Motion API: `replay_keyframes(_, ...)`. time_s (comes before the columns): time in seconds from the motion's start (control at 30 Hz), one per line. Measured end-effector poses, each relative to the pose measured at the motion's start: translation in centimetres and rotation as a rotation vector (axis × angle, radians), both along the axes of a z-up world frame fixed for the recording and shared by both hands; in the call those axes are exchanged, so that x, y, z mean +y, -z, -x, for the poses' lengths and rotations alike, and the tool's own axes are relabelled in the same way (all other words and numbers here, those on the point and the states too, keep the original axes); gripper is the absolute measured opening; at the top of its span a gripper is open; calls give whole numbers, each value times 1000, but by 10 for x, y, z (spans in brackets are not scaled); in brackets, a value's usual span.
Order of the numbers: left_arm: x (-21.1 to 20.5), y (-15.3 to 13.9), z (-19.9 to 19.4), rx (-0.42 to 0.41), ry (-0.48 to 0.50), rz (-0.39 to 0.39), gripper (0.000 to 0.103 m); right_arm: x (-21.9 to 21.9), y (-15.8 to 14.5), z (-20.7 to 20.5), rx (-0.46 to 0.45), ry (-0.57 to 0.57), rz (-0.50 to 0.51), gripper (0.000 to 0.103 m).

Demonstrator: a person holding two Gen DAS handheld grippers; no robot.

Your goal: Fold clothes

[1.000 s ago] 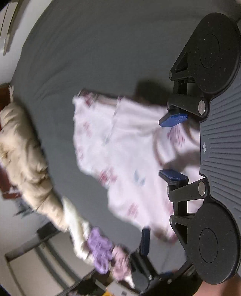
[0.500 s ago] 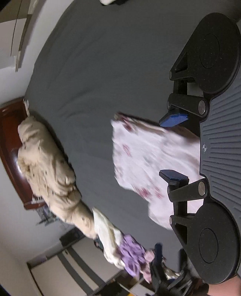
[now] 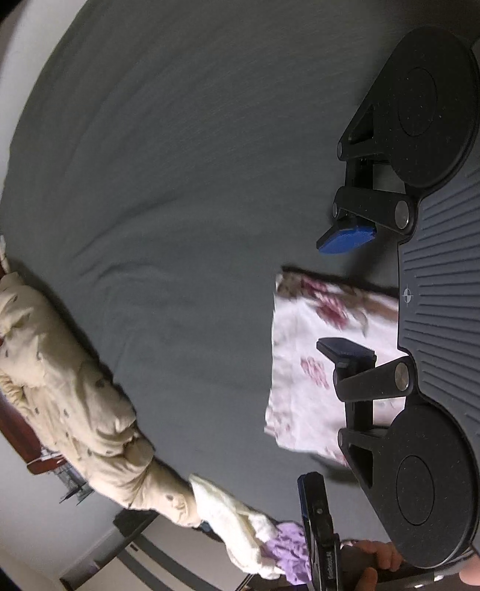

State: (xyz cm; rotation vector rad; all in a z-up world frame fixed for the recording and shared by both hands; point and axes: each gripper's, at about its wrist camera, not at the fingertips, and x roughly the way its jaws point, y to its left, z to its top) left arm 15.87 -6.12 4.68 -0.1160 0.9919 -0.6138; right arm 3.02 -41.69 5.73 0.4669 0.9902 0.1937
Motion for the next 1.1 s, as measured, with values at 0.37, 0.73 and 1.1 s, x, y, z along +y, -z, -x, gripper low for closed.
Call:
replay_keyframes(0.37, -16, 32, -21, -10, -50, 27, 55, -11, 20, -21, -24, 2, -104, 44)
replay_keyframes(0.73, -21, 35, -27, 10, -70, 40, 9, -12, 26, -23, -48, 59, -141, 6)
replay_keyframes(1.1, 9, -35, 17, -136, 62, 137, 9, -16, -44, 54, -276, -13, -362, 6)
